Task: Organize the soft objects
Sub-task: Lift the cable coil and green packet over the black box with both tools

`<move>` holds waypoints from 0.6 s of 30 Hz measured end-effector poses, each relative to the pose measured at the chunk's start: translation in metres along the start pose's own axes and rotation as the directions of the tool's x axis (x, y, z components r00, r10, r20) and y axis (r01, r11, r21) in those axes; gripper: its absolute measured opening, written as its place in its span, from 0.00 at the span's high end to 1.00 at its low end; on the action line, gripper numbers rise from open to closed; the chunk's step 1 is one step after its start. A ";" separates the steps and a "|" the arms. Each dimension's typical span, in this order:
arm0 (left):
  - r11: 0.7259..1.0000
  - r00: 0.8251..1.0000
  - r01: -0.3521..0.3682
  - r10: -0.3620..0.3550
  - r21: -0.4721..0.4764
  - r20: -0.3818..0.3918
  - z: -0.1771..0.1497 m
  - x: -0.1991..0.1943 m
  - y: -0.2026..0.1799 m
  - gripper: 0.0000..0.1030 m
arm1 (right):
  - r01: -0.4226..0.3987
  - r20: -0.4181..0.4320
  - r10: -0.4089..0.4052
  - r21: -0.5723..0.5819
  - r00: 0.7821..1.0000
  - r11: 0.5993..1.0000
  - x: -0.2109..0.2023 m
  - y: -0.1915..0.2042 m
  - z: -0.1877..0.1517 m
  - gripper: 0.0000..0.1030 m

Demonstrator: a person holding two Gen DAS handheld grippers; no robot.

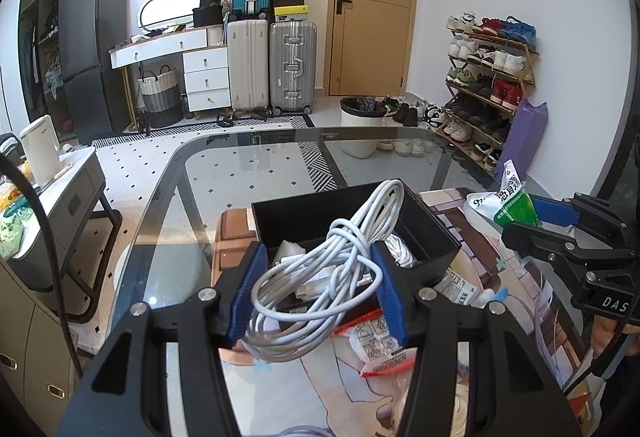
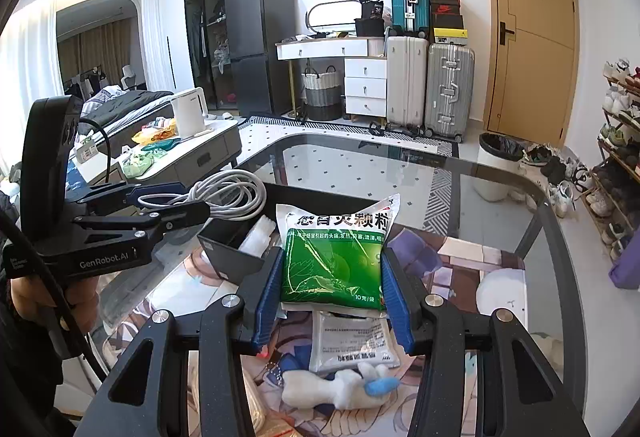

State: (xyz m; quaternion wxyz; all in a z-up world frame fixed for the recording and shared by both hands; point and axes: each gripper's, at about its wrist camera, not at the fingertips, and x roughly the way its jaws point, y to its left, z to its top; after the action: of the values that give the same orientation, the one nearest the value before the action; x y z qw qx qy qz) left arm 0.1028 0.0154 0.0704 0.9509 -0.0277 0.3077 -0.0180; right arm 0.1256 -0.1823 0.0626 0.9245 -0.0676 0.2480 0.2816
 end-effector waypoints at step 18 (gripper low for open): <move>1.000 1.000 -0.018 0.018 0.010 -0.014 0.012 0.023 -0.005 0.49 | -0.018 -0.001 0.018 -0.012 1.000 1.000 0.019 0.002 0.017 0.54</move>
State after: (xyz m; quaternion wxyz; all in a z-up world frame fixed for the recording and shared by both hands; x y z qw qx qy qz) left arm 0.1286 0.0094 0.0668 0.9489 -0.0199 0.3147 -0.0113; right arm 0.1456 -0.1665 0.0681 0.9212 -0.0713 0.2474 0.2916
